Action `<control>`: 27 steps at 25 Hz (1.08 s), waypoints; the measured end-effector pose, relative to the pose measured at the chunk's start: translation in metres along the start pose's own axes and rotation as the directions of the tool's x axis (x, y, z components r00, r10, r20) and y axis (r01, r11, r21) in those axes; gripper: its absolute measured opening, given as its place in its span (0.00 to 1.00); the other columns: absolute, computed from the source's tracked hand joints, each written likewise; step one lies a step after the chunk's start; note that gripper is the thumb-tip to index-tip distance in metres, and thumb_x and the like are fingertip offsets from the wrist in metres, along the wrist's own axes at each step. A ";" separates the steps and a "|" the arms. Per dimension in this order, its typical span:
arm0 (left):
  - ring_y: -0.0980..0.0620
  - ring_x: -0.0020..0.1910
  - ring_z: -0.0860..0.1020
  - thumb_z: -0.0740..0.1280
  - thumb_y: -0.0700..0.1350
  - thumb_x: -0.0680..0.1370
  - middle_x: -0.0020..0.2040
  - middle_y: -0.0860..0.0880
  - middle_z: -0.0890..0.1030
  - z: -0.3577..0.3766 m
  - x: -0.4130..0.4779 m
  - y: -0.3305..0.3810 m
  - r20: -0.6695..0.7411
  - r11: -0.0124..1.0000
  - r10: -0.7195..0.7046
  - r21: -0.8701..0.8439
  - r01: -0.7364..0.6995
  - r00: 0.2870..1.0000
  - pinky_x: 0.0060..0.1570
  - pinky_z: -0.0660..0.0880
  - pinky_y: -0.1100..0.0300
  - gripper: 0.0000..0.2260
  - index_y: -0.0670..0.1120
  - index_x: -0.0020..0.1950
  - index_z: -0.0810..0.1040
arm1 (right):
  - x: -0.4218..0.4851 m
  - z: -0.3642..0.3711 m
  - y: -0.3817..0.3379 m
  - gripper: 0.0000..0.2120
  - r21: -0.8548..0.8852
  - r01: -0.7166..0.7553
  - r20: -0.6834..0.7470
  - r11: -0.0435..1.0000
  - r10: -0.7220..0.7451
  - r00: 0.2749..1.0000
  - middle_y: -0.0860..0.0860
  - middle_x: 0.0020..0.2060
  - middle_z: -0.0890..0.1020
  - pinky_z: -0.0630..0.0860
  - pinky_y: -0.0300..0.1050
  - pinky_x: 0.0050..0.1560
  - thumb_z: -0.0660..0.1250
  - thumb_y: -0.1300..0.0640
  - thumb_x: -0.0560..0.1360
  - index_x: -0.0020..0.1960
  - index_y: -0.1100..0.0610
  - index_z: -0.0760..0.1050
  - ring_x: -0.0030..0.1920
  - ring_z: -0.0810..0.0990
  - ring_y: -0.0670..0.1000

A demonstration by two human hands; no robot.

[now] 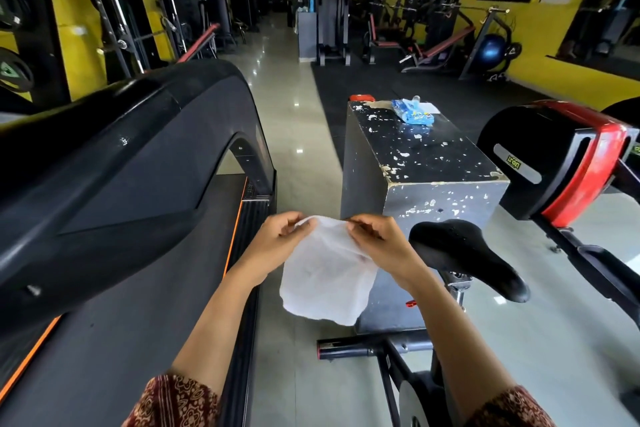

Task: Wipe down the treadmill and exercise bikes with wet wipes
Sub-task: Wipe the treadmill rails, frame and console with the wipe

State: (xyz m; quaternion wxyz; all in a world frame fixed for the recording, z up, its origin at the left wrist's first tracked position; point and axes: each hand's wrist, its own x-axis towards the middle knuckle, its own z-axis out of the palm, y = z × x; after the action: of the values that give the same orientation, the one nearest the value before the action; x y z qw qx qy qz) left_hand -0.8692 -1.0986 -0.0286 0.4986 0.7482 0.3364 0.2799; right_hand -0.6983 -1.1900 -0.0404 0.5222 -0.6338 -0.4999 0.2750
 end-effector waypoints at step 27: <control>0.51 0.41 0.76 0.68 0.36 0.76 0.45 0.44 0.74 0.004 -0.006 0.002 -0.037 0.923 -0.366 -0.142 0.358 0.930 0.47 0.79 0.55 0.21 0.49 0.67 0.68 | -0.015 -0.007 0.014 0.05 0.211 -0.273 -0.003 0.939 0.280 0.960 0.55 0.38 0.77 0.70 0.47 0.42 0.70 0.64 0.74 0.45 0.55 0.81 0.40 0.73 0.53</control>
State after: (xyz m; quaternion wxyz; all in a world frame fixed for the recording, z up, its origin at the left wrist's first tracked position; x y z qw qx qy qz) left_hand -0.8696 -1.1057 -0.0286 0.5797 0.6292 0.4649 0.2280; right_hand -0.6926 -1.2059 -0.0537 0.5502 -0.6440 -0.3655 0.3859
